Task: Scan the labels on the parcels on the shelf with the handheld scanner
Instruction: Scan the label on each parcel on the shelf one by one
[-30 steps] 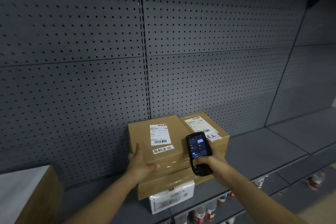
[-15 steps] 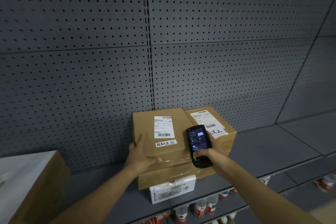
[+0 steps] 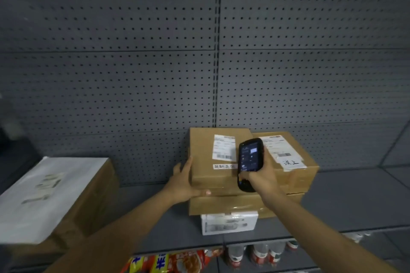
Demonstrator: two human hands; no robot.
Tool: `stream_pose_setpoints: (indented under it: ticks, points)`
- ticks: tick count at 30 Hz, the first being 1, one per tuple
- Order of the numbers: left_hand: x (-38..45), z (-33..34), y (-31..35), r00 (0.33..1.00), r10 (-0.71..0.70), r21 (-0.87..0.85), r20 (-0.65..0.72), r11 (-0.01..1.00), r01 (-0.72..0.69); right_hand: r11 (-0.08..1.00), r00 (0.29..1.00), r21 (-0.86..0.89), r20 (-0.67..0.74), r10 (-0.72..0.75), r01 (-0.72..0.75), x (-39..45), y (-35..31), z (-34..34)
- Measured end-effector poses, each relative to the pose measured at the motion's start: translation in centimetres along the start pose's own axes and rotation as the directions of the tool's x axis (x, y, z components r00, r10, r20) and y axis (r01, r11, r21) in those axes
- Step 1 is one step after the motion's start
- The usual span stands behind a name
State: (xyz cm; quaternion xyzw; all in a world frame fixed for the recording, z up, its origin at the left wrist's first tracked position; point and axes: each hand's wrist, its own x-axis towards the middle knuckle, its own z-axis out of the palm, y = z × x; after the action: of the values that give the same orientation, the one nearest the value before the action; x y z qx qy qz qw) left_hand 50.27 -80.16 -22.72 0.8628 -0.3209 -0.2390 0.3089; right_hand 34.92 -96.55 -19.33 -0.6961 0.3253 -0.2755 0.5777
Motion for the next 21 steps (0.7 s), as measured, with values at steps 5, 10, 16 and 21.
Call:
stream_pose_setpoints:
  ticks: [5, 10, 16, 21]
  points:
    - [-2.5, -3.0, -3.4, 0.998, -0.009, -0.010, -0.060, 1.000, 0.009, 0.989, 0.993, 0.093, 0.026, -0.118, 0.115, -1.4, -1.7, 6.8]
    - [-5.1, -7.7, -9.3, 0.987, -0.032, 0.061, -0.157, 0.997, 0.042, 0.979, 0.975, 0.145, 0.148, -0.167, 0.146, -3.4, -2.8, 14.9]
    - [-7.5, -15.5, -19.6, 0.966, -0.112, 0.232, -0.231, 0.958, 0.167, 0.993, 0.961, 0.106, 0.268, -0.076, 0.049, -6.8, -2.4, 25.6]
    - [-8.5, -21.5, -27.6, 0.957, -0.183, 0.163, -0.225, 0.961, 0.222, 0.991, 0.957, 0.086, 0.279, 0.076, -0.103, -9.0, -2.0, 34.9]
